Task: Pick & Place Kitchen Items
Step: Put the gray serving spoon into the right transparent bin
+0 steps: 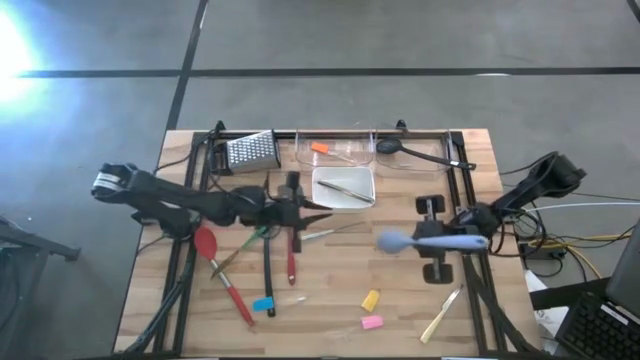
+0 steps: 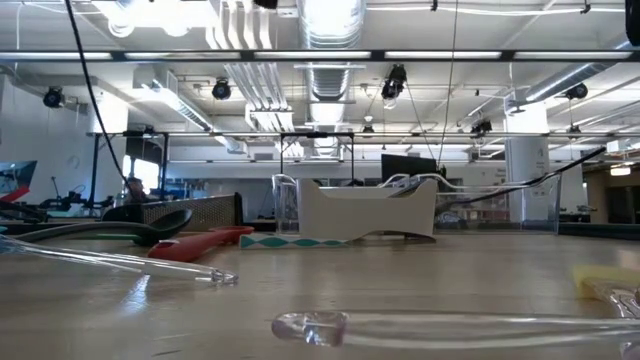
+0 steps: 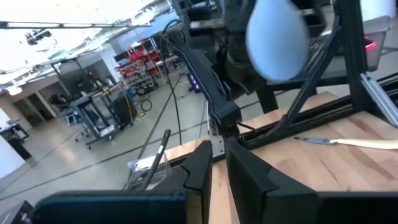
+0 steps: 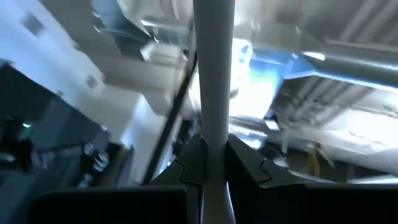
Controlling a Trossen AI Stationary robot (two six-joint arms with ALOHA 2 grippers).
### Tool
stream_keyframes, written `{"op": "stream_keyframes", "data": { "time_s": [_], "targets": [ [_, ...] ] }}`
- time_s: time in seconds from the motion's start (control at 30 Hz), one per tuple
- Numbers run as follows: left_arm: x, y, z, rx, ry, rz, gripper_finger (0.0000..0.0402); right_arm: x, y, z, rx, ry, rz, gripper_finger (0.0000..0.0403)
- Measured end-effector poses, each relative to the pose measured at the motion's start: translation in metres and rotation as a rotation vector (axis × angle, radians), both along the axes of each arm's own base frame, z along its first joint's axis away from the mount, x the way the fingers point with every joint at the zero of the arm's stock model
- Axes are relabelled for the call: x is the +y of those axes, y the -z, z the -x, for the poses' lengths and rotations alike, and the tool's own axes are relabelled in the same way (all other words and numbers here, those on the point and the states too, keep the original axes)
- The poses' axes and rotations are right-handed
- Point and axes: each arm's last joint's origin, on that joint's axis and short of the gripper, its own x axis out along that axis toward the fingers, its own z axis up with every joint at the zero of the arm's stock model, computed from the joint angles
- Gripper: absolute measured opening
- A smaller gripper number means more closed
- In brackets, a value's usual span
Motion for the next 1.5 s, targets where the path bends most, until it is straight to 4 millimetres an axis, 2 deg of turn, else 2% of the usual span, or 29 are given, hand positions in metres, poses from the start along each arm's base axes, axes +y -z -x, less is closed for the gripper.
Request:
{"op": "stream_keyframes", "data": {
  "time_s": [0.23,0.7,0.8,1.13,1.3,1.5],
  "targets": [
    [-0.005,0.002,-0.035,0.021,0.001,-0.017,0.0053,0.004,-0.013,-0.007,-0.048,-0.007,0.017,0.0031],
    [-0.016,0.0,-0.073,0.023,0.061,-0.014,0.0057,0.005,-0.019,-0.01,-0.033,0.049,0.014,0.0031],
    [-0.02,-0.001,-0.078,0.063,0.092,0.004,0.0082,0.005,-0.018,-0.011,-0.019,0.059,0.01,0.0031],
    [-0.023,-0.019,-0.087,0.11,0.1,0.078,0.0204,0.003,-0.016,-0.013,0.027,0.145,-0.014,0.0031],
    [-0.025,-0.026,-0.086,0.106,0.103,0.103,0.023,0.001,-0.011,-0.017,0.107,0.24,-0.022,0.0031],
    [-0.025,-0.037,-0.088,0.101,0.102,0.1,0.0236,-0.004,-0.007,-0.025,0.178,0.263,-0.025,0.0031]
  ]
}}
